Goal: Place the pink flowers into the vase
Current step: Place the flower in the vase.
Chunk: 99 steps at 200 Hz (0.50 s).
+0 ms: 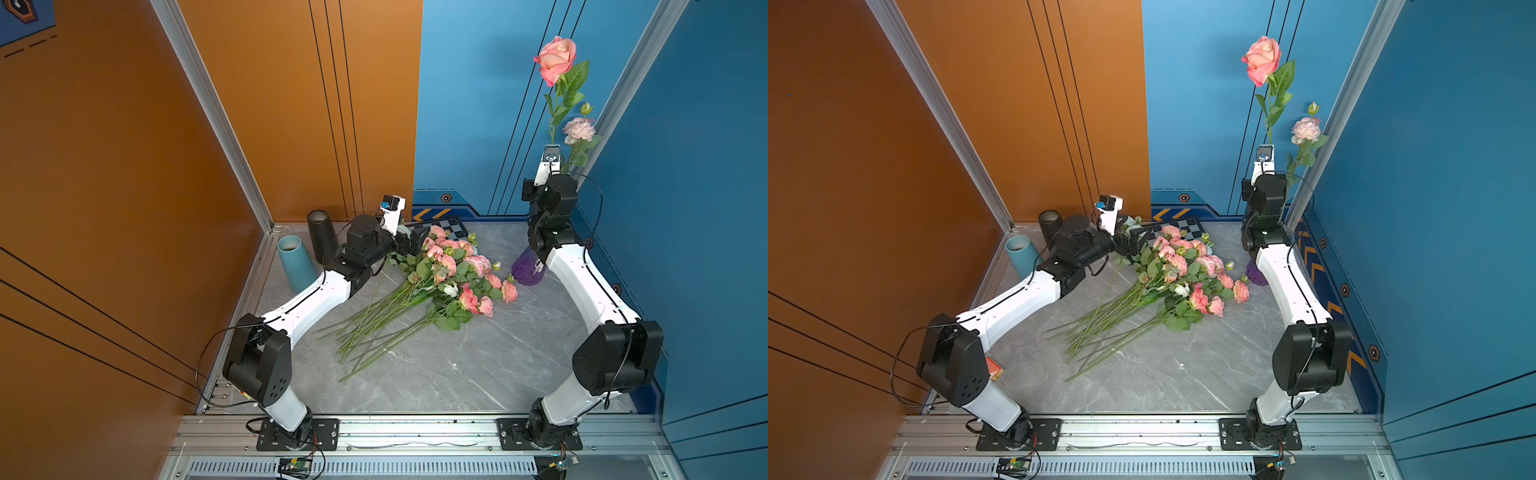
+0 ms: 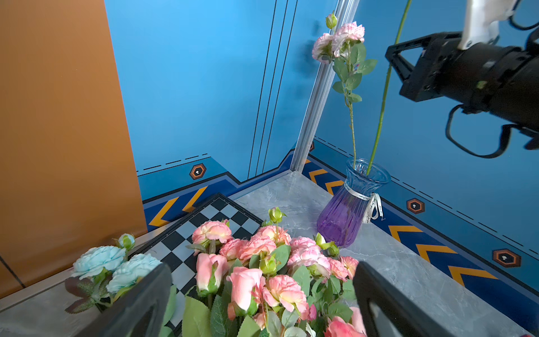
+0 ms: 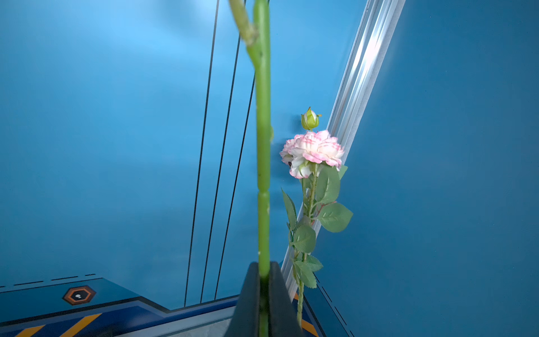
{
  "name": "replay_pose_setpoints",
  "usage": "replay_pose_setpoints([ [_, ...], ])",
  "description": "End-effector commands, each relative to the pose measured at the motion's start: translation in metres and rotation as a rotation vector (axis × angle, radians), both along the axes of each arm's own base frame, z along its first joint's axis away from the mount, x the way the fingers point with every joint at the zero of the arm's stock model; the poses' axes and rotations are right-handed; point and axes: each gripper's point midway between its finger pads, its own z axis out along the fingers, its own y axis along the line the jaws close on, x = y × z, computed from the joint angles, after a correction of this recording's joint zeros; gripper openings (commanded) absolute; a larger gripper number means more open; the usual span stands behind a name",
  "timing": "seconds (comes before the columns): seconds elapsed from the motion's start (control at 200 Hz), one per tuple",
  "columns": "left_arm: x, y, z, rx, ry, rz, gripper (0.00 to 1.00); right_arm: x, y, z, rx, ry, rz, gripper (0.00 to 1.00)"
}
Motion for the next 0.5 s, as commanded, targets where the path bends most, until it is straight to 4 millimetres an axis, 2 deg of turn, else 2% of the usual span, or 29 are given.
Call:
replay_pose_setpoints([
  [0.0, -0.004, -0.009, -0.004, 0.014, -0.011, -0.037, 0.98, -0.01, -0.024, 0.011, -0.012, -0.065, -0.088, 0.0],
  [0.19, -0.005, -0.011, -0.004, 0.014, -0.01, -0.043, 0.99, -0.014, -0.044, -0.004, 0.027, -0.058, -0.118, 0.0],
  [0.491, -0.007, -0.011, -0.005, 0.017, -0.011, -0.043, 0.99, -0.02, -0.056, -0.007, 0.045, -0.065, -0.145, 0.0],
])
